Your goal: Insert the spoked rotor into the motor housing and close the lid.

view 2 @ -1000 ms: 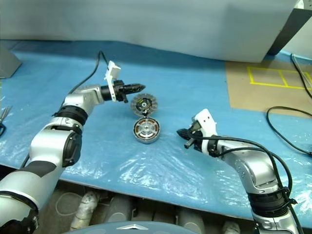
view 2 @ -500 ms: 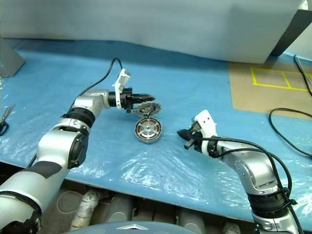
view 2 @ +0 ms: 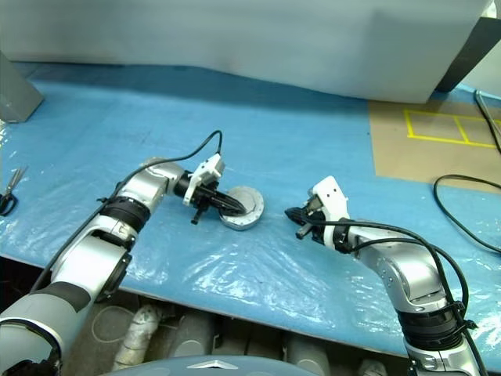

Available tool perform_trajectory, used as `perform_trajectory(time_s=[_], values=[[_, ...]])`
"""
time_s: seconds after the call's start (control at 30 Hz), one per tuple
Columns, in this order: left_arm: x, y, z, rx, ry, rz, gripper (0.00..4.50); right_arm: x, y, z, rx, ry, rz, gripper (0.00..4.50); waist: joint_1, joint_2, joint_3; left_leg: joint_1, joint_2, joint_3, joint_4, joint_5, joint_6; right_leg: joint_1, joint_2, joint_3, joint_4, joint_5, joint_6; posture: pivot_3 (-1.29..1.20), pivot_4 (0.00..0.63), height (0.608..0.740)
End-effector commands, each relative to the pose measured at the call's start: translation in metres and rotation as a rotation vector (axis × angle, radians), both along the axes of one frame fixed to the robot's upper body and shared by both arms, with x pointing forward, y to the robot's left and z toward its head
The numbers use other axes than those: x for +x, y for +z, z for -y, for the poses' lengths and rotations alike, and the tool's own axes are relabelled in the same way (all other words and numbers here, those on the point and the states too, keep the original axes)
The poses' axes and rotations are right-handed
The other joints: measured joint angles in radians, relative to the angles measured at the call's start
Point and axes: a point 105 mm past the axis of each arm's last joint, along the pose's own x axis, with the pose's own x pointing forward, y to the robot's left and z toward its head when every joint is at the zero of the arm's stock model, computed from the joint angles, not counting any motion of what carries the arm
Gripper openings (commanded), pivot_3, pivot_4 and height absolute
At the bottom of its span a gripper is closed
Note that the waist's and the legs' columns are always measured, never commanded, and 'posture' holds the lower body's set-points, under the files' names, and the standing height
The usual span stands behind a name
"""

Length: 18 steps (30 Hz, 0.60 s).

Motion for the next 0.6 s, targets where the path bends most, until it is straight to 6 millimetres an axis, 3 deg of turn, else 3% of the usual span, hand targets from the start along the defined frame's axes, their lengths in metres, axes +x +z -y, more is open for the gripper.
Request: perform_trajectory(time_s=[0.03,0.13,0.2,0.3,0.4,0.6], values=[[-0.005,-0.006,-0.002,0.02,-0.023,0.011,0.04,0.001,0.012,-0.002,0.001,0.013,0.06,0.0,0.0,0.0,0.0,0.001,0.0,0.0,0.0,0.0,0.0,0.001,0.0,0.0,0.0,0.0,0.0,0.0,0.15,0.74],[0.007,0.025,0.004,-0.118,0.037,0.025,0.04,0.0,0.023,-0.005,0.032,0.04,0.089,0.0,-0.001,0.0,0.0,0.004,0.0,0.0,-0.001,0.0,0.0,0.003,0.0,0.0,0.0,0.0,0.0,0.0,0.15,0.74],[0.014,0.077,0.01,-0.316,0.082,0.03,0.04,0.001,0.036,-0.007,0.049,0.068,0.125,0.0,-0.001,0.001,0.001,0.003,0.0,0.0,0.0,0.0,0.0,0.003,0.0,0.0,0.0,0.0,0.0,0.0,0.15,0.74],[0.006,0.119,0.007,-0.445,0.075,0.038,0.01,0.001,0.044,-0.012,0.022,0.119,0.165,0.19,-0.002,0.001,0.002,0.002,0.0,0.0,0.0,0.0,0.0,0.001,0.0,0.0,0.0,0.0,0.0,0.0,0.15,0.74],[-0.003,0.123,-0.004,-0.437,0.109,0.08,0.0,0.004,0.051,-0.025,0.007,0.193,0.212,0.85,-0.009,0.003,0.0,0.004,0.0,0.0,-0.002,0.0,0.0,0.002,0.0,0.001,0.0,0.0,0.0,0.0,0.15,0.74],[-0.003,0.091,-0.026,-0.333,0.247,0.111,0.0,0.02,0.045,-0.047,-0.019,0.302,0.243,2.94,-0.029,0.006,-0.001,0.003,0.0,0.002,-0.002,0.0,0.0,0.001,0.003,0.0,0.0,-0.001,-0.001,0.0,0.15,0.74]])
